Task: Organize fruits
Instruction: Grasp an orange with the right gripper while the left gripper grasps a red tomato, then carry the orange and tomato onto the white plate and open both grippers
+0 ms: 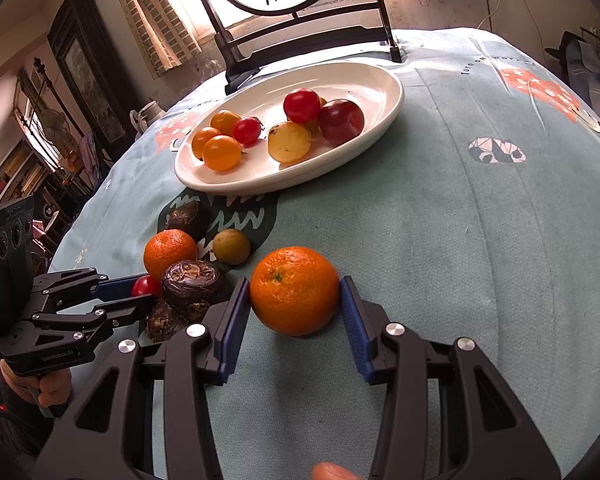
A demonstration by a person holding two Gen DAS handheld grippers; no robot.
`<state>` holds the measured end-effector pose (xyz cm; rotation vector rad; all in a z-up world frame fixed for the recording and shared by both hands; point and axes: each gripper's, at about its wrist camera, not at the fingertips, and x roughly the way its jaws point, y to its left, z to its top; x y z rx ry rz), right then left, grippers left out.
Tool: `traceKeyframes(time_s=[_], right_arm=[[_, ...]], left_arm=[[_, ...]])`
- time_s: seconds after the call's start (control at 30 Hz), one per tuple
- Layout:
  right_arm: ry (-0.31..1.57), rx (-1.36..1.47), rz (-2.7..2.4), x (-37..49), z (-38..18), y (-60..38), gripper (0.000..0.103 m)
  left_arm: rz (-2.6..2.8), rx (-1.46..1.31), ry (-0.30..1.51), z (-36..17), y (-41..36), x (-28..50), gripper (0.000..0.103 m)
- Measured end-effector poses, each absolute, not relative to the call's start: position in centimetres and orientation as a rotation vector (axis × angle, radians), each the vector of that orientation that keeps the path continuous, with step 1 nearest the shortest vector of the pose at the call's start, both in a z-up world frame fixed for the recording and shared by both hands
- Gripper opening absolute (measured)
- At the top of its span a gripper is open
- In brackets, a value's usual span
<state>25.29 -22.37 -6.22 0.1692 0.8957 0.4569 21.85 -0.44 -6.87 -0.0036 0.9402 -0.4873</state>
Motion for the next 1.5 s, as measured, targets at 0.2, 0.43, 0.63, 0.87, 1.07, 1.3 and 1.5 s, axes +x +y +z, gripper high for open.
traceKeyframes(time_s=[0.2, 0.43, 0.63, 0.87, 1.07, 1.3, 1.5], right_arm=[[0.897, 0.174, 0.465, 25.3, -6.2, -22.4, 0.046], [0.847, 0.26, 0.538, 24.9, -5.1, -23.1, 0.046], [0.801, 0.305, 0.573, 26.9, -3.5, -23.0, 0.046], [0.705, 0.221, 0.468, 31.8, -2.0, -21.0, 0.046], [0.666, 0.177, 0.42, 34.1, -2.3, -20.4, 0.046], [0.629, 0.202, 0.446, 36.3, -2.2, -19.8, 0.047], [0.573, 0.221, 0.473, 35.0, -0.6, -20.3, 0.066]], left_arm=[[-0.478, -0.001, 0.936, -6.7, -0.3, 21.8, 0.03], [-0.488, -0.039, 0.892, -5.6, 0.4, 21.3, 0.03], [-0.472, -0.069, 0.813, -2.2, 0.9, 23.8, 0.03], [-0.394, -0.046, 0.772, -0.2, -1.1, 31.2, 0.03], [-0.314, -0.035, 0.785, -1.4, -2.2, 36.1, 0.03], [-0.255, -0.044, 0.804, -2.0, -2.5, 38.9, 0.039], [-0.206, -0.087, 0.731, 0.2, -0.8, 36.4, 0.085]])
